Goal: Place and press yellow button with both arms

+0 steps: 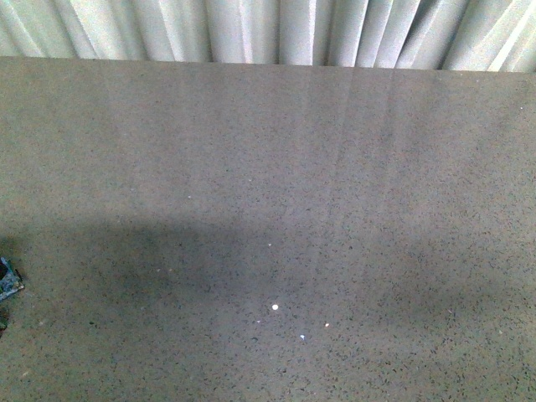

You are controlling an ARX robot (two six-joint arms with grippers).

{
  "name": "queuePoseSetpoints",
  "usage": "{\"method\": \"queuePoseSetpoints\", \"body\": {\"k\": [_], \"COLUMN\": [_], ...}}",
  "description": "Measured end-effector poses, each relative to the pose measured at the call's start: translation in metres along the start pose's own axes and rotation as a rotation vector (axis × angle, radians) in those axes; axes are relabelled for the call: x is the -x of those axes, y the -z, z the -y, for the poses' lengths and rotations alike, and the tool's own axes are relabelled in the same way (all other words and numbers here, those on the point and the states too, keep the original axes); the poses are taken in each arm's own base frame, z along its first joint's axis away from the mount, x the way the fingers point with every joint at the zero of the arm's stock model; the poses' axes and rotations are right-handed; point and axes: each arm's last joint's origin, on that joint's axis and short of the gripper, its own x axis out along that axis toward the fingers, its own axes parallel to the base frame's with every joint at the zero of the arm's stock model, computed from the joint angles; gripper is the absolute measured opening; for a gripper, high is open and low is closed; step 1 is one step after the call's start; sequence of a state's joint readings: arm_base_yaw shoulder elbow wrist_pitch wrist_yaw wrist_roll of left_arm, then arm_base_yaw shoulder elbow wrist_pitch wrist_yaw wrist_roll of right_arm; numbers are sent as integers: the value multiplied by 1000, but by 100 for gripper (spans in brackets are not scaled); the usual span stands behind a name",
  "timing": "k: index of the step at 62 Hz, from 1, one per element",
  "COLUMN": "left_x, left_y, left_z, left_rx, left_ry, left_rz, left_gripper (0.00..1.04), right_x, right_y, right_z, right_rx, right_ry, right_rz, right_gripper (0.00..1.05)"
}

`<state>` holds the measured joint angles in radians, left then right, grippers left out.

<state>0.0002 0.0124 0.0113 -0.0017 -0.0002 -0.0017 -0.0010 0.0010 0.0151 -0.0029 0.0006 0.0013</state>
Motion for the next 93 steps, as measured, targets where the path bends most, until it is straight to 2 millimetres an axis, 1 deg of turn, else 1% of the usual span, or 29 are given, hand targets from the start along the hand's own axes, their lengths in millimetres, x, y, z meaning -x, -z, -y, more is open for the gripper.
{"method": "queuePoseSetpoints", "body": {"k": [58, 60, 63, 64, 68, 74, 79, 85, 93], "left_x": [0, 0, -1, -3, -13, -31, -46, -61, -73], "left_y": [0, 1, -1, -2, -7, -17, -21, -20, -8], "left_z": [0, 0, 0, -1, -5, -13, -22, -33, -51], "left_rx": [0, 15, 64, 84, 124, 143, 147, 155, 178], "left_ry": [0, 33, 101, 116, 123, 100, 67, 26, -29], "left_rz": [-1, -56, -215, -274, -359, -344, -324, -318, -344], "left_gripper": [96, 96, 96, 96, 96, 96, 96, 96, 96], "right_x": [0, 0, 0, 0, 0, 0, 0, 0, 0], "right_y": [0, 0, 0, 0, 0, 0, 0, 0, 0], "right_z": [0, 0, 0, 0, 0, 0, 0, 0, 0], "right_rx": [0, 0, 0, 0, 0, 0, 0, 0, 0], "right_ry": [0, 0, 0, -1, -1, 0, 0, 0, 0], "right_rz": [0, 0, 0, 0, 0, 0, 0, 0, 0], "right_gripper": [96, 96, 96, 96, 96, 96, 96, 96, 96]}}
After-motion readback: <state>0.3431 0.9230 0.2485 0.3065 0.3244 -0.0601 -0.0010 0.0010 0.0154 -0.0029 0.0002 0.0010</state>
